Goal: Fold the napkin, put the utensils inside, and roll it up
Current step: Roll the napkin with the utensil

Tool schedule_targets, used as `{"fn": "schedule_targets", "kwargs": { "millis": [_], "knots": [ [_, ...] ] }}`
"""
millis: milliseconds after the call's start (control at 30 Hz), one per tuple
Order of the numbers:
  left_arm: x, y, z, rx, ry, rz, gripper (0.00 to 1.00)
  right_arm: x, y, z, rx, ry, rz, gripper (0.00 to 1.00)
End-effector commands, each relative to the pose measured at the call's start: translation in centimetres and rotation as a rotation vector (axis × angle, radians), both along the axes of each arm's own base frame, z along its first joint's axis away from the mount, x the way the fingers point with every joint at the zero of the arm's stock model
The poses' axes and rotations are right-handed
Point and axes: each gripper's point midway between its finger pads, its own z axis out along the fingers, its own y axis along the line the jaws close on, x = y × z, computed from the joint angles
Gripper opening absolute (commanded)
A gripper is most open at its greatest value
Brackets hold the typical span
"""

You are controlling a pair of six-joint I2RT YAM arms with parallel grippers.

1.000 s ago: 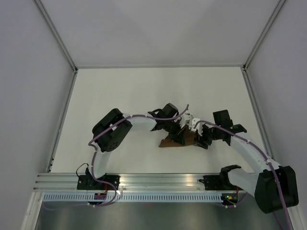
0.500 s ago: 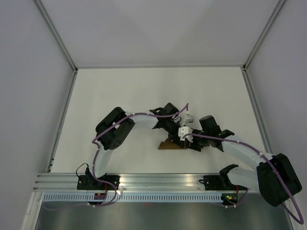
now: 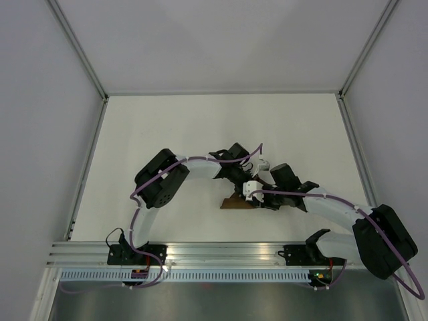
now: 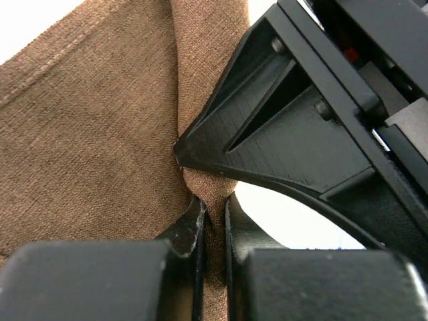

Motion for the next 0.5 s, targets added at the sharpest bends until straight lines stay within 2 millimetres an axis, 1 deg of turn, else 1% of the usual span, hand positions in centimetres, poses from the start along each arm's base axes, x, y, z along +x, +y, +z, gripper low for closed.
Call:
{"fn": "schedule_targets", "kwargs": {
  "millis": [0,67,100,133,167,200,233,267,333,467],
  "knots": [
    [-0.9,2.0,-3.1,0.145,0.032,0.051,0.12,0.7,0.3,-0.3,-0.009,-0.01,-0.015,0.3],
    [-0.3,1.8,-2.8,0.117,-0.005,0.074,0.14,0.6,0.1,-0.5,-0.018,-0.004,-0.016,0.23],
    [0.1,1.5,-1.8,0.099,-0.008,0.104,0.15,0.5,0.1,-0.7,-0.022,0.003,-0.016,0.21],
    [0.4,1.9,-1.8,0.099,-0.005,0.132,0.16,0.5,0.1,-0.6,-0.023,0.003,-0.013,0.19],
    [1.2,1.2,-1.0,0.054,-0.03,0.155,0.17,0.4,0.0,-0.7,-0.028,0.007,-0.014,0.17],
    [1.5,1.1,0.1,0.025,-0.034,0.173,0.19,0.3,-0.1,-0.8,-0.031,0.008,-0.014,0.16],
    [1.6,1.4,0.4,0.022,-0.011,0.202,0.21,0.2,-0.2,-0.9,-0.034,0.01,-0.014,0.15],
    [2.3,0.9,1.3,-0.032,-0.042,0.217,0.22,0.2,-0.2,-0.9,-0.032,0.012,-0.015,0.13],
    [2.5,1.2,2.6,-0.069,-0.049,0.244,0.23,0.1,-0.2,-0.9,-0.035,0.019,-0.014,0.11],
    [3.1,1.2,4.1,-0.117,-0.073,0.266,0.24,0.0,-0.2,-1.2,-0.045,0.041,-0.012,0.08]
  ]
}}
